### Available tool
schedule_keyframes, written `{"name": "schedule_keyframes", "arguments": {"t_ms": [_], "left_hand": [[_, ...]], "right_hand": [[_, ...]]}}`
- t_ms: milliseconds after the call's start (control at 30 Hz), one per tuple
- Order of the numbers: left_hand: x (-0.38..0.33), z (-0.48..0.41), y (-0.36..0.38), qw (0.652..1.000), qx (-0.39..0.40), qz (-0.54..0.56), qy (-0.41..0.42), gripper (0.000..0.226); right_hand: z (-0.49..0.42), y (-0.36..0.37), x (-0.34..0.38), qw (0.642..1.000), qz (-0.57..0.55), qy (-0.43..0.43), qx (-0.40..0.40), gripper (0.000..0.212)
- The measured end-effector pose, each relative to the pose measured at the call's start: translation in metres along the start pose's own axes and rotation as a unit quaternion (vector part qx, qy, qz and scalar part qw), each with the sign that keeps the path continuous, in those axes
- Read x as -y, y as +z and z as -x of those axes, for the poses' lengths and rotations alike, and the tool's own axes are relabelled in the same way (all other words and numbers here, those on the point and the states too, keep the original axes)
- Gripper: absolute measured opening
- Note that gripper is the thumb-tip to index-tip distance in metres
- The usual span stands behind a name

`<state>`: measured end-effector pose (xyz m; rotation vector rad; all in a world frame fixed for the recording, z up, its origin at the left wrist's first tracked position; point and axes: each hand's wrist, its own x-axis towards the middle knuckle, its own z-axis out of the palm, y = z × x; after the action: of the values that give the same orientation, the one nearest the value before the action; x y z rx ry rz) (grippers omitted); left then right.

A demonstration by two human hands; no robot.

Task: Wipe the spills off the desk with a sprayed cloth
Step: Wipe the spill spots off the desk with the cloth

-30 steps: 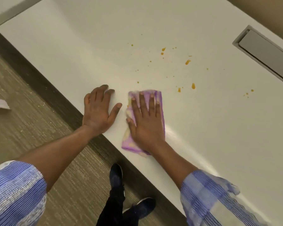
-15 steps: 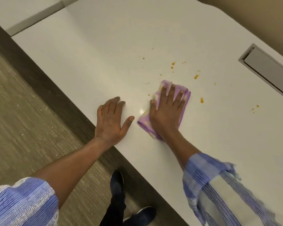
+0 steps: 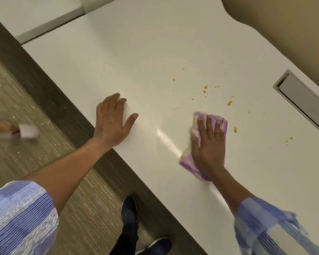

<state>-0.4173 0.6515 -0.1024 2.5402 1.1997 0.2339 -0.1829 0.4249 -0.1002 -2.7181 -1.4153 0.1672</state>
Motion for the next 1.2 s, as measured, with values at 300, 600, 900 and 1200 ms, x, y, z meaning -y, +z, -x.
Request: {"name": "schedule_keyframes", "arguments": {"t_ms": [300,600,900,1200], "left_hand": [[0.011,-0.012,0.01,0.997,0.001,-0.072,0.021,0.075],[0.009,-0.013,0.011,0.995,0.016,-0.092,0.015,0.076],[0.012,-0.014,0.014,0.996,0.009,-0.086,0.013,0.074],[0.011,-0.015,0.013,0.996,0.024,-0.083,0.003,0.073]], "right_hand": [[0.028,0.027,0.067,0.958,-0.03,-0.282,0.05,0.067],[-0.087,0.002,0.052,0.999,-0.001,-0.041,0.009,0.064],[-0.01,0.022,0.067,0.95,-0.052,-0.302,0.052,0.067],[-0.137,0.006,0.062,0.994,-0.04,-0.103,0.019,0.064]]}}
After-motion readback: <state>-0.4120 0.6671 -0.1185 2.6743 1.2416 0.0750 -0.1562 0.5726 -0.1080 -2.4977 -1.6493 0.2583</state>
